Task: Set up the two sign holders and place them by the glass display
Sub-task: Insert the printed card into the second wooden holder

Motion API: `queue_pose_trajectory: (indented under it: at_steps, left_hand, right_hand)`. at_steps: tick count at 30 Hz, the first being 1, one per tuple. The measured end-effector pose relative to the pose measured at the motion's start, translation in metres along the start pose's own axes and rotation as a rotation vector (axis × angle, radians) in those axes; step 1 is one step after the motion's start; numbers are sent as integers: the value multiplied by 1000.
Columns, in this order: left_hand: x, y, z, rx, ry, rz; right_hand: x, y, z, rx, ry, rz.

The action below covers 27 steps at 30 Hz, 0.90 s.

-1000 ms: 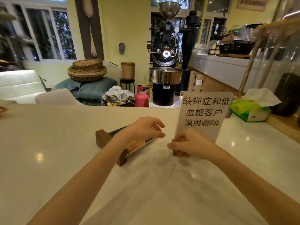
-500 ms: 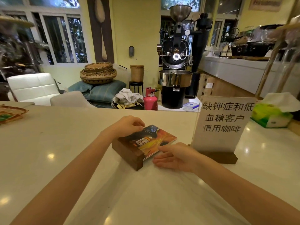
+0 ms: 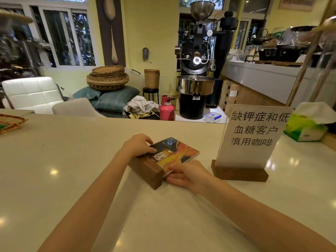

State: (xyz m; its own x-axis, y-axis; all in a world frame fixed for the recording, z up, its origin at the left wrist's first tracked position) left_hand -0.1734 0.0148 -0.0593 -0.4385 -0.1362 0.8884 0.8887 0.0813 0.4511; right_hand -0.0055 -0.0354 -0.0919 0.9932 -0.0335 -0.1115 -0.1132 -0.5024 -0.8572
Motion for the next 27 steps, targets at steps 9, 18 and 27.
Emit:
queue_pose_trajectory:
  at_steps: [9, 18, 27]
  left_hand:
    - [4, -6, 1, 93, 41, -217]
    - [14, -4, -7, 49, 128, -462]
    - [10, 14, -12, -113, 216, -505]
  right_hand:
    - [-7, 1, -4, 146, 81, -84]
    - [8, -9, -18, 545, 126, -237]
    - [28, -18, -25, 863, 192, -397]
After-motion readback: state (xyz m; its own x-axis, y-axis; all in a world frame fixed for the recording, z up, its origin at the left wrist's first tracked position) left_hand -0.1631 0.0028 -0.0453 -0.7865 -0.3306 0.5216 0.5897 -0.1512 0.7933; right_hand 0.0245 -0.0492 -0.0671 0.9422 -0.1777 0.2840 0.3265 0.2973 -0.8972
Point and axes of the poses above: each hand's wrist, its own z-axis towards the middle knuckle, its own x-axis out of the back of the hand, y = z × x, the point moved 1 cm from there along z, towards the middle knuckle, and after that the axes turned 11 degrees about y, right-handed, at the moved point
